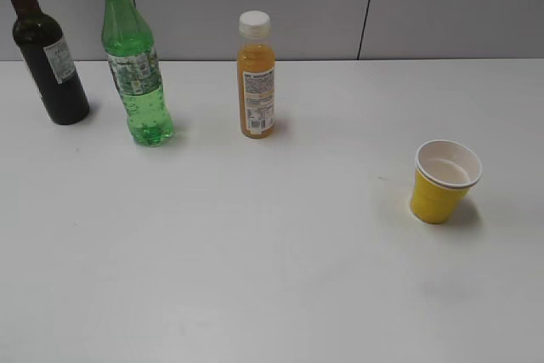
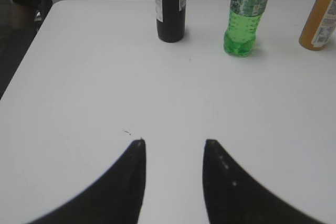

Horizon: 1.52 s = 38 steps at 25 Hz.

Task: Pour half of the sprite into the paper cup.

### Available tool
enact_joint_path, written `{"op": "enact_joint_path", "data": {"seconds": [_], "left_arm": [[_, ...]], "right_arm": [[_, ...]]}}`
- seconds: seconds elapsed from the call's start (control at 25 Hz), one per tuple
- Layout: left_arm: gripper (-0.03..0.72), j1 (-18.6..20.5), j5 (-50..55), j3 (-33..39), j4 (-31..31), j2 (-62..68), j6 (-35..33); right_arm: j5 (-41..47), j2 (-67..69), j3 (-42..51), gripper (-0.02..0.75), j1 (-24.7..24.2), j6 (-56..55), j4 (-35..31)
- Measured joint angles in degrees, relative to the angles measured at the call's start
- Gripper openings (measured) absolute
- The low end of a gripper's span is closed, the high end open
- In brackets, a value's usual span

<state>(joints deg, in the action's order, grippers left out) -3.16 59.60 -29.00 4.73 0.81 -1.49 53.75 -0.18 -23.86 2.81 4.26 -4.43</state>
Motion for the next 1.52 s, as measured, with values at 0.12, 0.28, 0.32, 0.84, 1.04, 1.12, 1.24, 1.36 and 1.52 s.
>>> {"op": "enact_joint_path", "data": {"seconds": [0.12, 0.28, 0.32, 0.84, 1.04, 1.12, 1.24, 1.36, 1.52], "left_arm": [[0.283, 0.00, 0.00, 0.00, 0.00, 0.00, 0.00], [0.283, 0.00, 0.00, 0.00, 0.00, 0.00, 0.00], [0.283, 0.00, 0.00, 0.00, 0.00, 0.00, 0.00], [0.283, 0.00, 0.00, 0.00, 0.00, 0.00, 0.00], [0.283, 0.00, 0.00, 0.00, 0.00, 0.00, 0.00], [0.283, 0.00, 0.00, 0.00, 0.00, 0.00, 0.00], [0.283, 0.00, 0.00, 0.00, 0.00, 0.00, 0.00], [0.283, 0.00, 0.00, 0.00, 0.00, 0.00, 0.00], [0.283, 0.00, 0.00, 0.00, 0.00, 0.00, 0.00]], "right_arm": [[-3.43, 0.00, -0.77, 0.592, 0.00, -0.06, 0.00], [-9.72, 1.35, -1.07, 0.592, 0.00, -0.06, -0.74], [-10.78, 2.41, -1.07, 0.592, 0.00, -0.06, -1.07], [-31.68, 20.40, -1.07, 0.592, 0.00, 2.45, -1.94], [-39.42, 28.42, -0.09, 0.592, 0.00, 2.58, -3.19], [-43.61, 31.23, 1.39, 0.592, 0.00, 2.63, -3.38], [-49.42, 34.65, 4.60, 0.592, 0.00, 2.63, -3.45], [-54.65, 36.63, 8.54, 0.592, 0.00, 2.63, -3.53], [-59.26, 38.68, 12.31, 0.592, 1.15, 2.75, -3.60]]}}
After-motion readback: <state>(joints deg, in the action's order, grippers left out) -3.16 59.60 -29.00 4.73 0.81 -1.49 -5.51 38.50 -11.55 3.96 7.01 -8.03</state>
